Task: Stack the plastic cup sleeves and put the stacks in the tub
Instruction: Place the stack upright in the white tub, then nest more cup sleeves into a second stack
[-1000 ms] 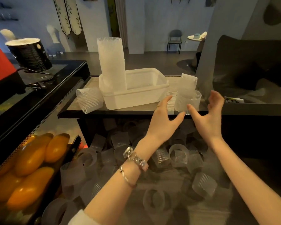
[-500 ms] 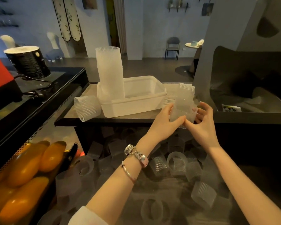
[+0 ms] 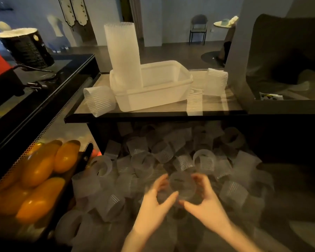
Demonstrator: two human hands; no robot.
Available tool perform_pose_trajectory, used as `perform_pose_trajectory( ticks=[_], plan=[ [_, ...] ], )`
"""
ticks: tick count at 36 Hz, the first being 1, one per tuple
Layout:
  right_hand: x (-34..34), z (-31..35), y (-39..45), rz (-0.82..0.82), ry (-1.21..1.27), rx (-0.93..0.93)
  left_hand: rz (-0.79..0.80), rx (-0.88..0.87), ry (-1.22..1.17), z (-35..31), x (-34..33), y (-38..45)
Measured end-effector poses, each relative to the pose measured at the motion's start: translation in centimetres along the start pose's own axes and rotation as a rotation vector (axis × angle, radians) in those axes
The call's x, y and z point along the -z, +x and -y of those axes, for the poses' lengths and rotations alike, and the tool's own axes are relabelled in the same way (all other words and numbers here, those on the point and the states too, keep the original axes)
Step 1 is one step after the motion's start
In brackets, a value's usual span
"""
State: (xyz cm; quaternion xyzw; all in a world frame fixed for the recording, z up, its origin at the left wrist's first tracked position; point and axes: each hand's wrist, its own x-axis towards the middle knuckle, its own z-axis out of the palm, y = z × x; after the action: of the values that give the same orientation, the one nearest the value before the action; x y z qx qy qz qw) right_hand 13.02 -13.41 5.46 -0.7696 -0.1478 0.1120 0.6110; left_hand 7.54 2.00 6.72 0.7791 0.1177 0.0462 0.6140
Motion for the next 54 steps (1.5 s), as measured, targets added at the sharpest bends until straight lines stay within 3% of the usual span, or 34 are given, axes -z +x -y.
perform_pose_trajectory(
  ticks=[5,8,17,36,40,44,47,54],
  plan=[
    [-1.8,-4.2,-1.6,0.069,-0.152,-0.203,-0.003,0.195,-0.033,4.9,-1.9,-1.0],
    [-2.5,-5.9,-1.6,0.073,-0.214,-0.248,-0.035,0.199,0.08,6.5,-3.1,-1.0],
    [-2.4,-7.5,-2.1,0.172,-0.315,-0.287,0.123,0.314,0.345,9.2,-3.9,-0.6],
    [-2.1,-8.2,-1.1,0.208,-0.341,-0.292,0.096,0.333,0.33,9.8,-4.0,0.4],
    [-2.0,-7.9,-0.7,0.194,-0.307,-0.272,0.031,0.279,0.284,8.8,-3.8,0.2],
    [-1.6,-6.6,-0.2,0.001,-0.153,-0.143,-0.043,0.147,0.115,5.9,-3.5,0.4],
    [-0.5,-3.3,1.3,-0.128,-0.03,-0.019,-0.075,0.01,0.057,2.4,-2.9,1.1],
    [5.4,7.8,7.5,-0.37,-0.025,0.398,-0.038,-0.347,0.026,-8.3,-1.6,5.6]
  ],
)
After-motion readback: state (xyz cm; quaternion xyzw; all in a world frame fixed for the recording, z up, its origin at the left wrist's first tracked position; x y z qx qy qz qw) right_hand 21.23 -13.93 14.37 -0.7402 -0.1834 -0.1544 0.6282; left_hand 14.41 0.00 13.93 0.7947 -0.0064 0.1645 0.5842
